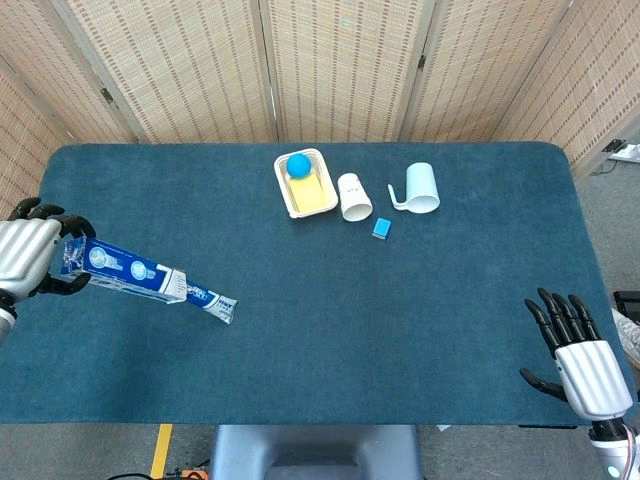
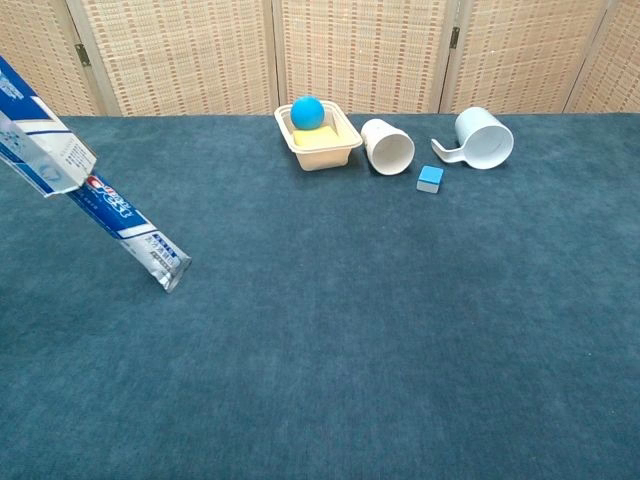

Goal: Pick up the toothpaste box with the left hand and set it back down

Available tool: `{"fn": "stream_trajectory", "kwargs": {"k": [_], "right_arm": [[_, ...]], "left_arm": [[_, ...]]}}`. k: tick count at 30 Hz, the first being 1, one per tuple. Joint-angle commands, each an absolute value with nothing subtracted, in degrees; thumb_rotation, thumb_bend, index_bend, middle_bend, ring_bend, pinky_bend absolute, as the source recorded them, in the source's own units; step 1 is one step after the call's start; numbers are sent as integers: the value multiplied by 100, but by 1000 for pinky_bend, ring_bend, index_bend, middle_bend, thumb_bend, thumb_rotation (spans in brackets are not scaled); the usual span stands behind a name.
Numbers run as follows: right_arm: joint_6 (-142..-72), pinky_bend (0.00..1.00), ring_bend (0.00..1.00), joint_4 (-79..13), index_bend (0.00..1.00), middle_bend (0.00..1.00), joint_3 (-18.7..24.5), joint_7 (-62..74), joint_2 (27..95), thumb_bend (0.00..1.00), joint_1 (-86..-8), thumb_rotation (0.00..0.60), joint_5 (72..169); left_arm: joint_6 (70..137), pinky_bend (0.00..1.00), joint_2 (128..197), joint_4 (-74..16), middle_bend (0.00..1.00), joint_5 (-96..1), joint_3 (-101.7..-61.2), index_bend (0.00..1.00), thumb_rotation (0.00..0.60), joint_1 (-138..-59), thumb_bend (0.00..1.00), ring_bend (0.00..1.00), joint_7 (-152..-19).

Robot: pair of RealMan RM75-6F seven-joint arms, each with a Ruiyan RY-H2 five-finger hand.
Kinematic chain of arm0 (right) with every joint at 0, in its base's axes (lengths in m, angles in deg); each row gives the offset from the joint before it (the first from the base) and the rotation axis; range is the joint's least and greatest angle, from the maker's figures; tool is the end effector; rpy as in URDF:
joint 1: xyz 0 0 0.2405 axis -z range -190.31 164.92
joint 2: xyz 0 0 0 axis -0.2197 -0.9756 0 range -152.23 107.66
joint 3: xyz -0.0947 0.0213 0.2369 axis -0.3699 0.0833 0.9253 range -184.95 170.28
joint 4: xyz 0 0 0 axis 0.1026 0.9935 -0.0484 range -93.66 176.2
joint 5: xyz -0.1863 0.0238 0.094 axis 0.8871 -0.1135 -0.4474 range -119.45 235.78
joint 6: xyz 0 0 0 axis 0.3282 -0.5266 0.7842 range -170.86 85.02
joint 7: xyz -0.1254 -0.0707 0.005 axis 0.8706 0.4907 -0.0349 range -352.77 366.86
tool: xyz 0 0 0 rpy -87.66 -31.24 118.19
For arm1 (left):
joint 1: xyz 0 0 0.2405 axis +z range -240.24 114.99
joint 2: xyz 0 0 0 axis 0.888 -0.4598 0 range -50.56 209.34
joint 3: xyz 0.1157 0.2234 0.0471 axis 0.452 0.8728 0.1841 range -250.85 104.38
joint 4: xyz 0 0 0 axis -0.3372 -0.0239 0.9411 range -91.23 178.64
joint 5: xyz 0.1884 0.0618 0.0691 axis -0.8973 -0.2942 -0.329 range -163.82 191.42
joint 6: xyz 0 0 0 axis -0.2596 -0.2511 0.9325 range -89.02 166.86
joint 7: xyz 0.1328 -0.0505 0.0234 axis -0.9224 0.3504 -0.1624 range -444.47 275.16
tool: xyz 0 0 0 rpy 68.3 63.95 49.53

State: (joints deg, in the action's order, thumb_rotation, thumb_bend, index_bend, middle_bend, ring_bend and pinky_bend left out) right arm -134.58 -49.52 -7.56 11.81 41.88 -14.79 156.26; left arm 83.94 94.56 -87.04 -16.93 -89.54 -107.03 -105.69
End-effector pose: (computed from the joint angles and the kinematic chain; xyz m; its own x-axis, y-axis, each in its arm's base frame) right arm -0.2941 -0.1527 0.1565 0.4908 0.0543 0.8696 -0.8536 -0.1697 0.4925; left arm -0.1137 0.2966 0.2853 0.5399 0.2403 0.8067 0.8330 -0.0148 -0.5531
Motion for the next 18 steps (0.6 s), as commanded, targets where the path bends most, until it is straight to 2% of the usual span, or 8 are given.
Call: {"fn": "stream_trajectory", "kwargs": {"k": [1,11,18], "right_arm": [[-13456,0,0,-4963,0,0,-758,1228,4204,128,-1473,600,15624],[-13356,0,0,-5035,0,0,-722,1432,4273,128,-1494,600,15520],[-13265,0,0,-5051,0,0,-723,1549,4312,128,-1521,600,15480]], "left_arm": [[8396,0,9362,-8723,435,-1567,-8975,431,600,-10761,320,169,-10692],[8104,0,9063,-8522,435,-1513,-9079,432,600,-10735,320,169,-10628],[8008,0,9326,-8242,435,-1962,-9012,432,600,-10404,319,169,-10173]]}}
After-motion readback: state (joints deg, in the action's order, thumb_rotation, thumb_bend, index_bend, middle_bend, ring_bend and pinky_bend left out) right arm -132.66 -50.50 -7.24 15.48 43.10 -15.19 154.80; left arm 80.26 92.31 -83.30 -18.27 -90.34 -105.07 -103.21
